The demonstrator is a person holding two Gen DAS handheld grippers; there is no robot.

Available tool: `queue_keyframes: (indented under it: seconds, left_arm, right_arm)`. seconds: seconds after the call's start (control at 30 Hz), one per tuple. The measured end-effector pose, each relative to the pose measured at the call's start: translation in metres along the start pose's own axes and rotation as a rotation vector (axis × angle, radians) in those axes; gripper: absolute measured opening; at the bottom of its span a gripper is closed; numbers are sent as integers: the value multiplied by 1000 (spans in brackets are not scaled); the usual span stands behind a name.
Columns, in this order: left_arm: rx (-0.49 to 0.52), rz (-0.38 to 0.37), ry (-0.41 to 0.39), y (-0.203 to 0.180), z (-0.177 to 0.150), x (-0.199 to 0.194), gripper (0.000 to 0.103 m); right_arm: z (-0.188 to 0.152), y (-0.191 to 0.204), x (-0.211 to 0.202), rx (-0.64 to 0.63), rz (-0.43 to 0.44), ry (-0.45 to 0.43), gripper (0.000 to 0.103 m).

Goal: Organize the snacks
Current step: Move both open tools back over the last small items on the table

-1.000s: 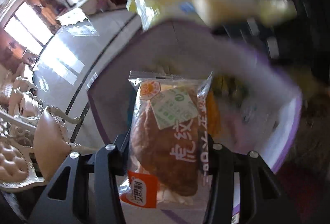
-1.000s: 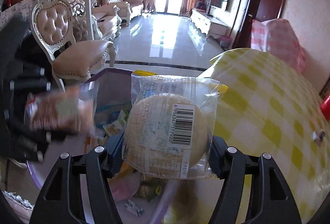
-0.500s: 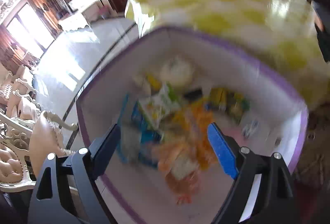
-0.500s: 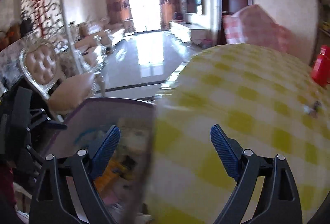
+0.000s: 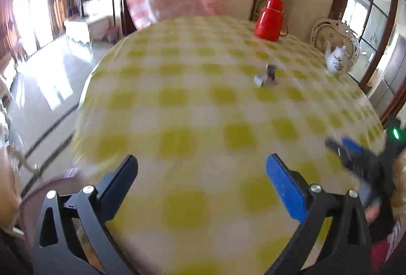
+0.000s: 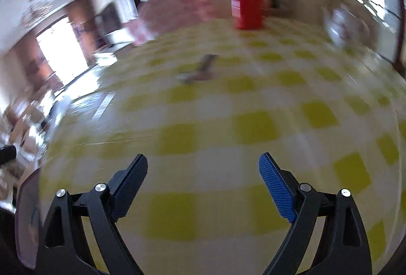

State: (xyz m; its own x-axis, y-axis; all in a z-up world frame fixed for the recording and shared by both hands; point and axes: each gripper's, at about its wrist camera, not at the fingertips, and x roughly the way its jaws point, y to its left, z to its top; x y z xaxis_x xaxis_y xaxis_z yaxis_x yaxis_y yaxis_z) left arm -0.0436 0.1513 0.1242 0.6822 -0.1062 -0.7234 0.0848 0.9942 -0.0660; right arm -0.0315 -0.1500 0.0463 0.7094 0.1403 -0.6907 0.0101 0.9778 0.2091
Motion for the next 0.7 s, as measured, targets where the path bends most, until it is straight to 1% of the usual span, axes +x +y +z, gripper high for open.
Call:
queue_keyframes:
  seconds: [0.03, 0.07, 0.13, 0.17, 0.27, 0.3, 0.37, 0.43, 0.5, 0.57, 0.6, 0.63, 0.67, 0.7]
  left_arm:
    - [-1, 36, -27, -18, 11, 21, 101]
    - [-12, 63, -42, -29, 18, 38, 101]
    - [-71, 116, -65, -46, 35, 79, 101]
    - [-138, 143, -66, -51, 44, 100, 101]
    - [-364, 132, -79, -49, 65, 145, 101]
    - [-443, 147, -86, -48, 71, 158, 101]
    - [-547, 150, -112, -46, 77, 173, 101]
    - [-591, 172, -132, -43, 81, 183, 101]
    - [-578, 255, -177, -38, 85, 189, 101]
    - [-566, 334, -208, -30, 85, 185, 101]
    - [-596, 352, -219, -22, 83, 182, 101]
    - [-622, 347, -235, -18, 80, 178, 101]
    - [-660, 335, -261, -12, 75, 173, 101]
    - [-684, 320, -275, -10, 73, 171, 101]
  right_arm:
    - [0, -13, 6, 29, -11, 15, 87]
    - [0, -21, 11, 52, -17, 25, 87]
    - [5, -37, 19, 85, -13, 36, 87]
    - [9, -43, 22, 87, -14, 34, 87]
    - [22, -49, 30, 81, -11, 9, 87]
    - [29, -50, 35, 80, -11, 1, 87]
    - [43, -51, 49, 85, -17, 1, 87]
    - [59, -50, 67, 103, -8, 1, 87]
    - [76, -42, 90, 106, 0, 11, 87]
    - [97, -26, 117, 91, 9, 24, 87]
    - [109, -16, 131, 80, 12, 23, 87]
    - [121, -3, 145, 68, 18, 25, 84]
    - [128, 6, 155, 59, 20, 28, 79]
    - [137, 16, 166, 47, 18, 31, 77]
